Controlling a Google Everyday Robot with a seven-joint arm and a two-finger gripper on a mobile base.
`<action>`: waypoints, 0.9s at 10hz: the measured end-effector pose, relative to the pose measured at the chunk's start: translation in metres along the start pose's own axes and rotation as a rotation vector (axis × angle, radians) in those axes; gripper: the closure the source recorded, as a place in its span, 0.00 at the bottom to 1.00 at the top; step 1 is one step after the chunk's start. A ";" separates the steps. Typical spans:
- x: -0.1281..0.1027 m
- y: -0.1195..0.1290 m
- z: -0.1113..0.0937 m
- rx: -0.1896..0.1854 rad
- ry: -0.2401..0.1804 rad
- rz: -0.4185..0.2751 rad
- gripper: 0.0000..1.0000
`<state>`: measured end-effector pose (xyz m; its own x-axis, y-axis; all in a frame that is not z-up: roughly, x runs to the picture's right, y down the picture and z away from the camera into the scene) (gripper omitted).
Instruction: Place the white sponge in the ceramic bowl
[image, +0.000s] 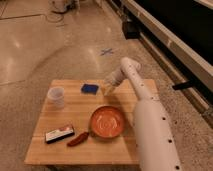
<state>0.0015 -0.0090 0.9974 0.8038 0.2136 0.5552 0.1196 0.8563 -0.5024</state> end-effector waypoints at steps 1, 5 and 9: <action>0.001 0.000 0.000 0.002 0.000 0.001 0.35; -0.015 -0.006 0.004 0.066 -0.015 -0.018 0.35; -0.038 0.005 0.020 0.107 -0.024 -0.028 0.35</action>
<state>-0.0400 -0.0035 0.9872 0.7867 0.1987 0.5845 0.0781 0.9072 -0.4135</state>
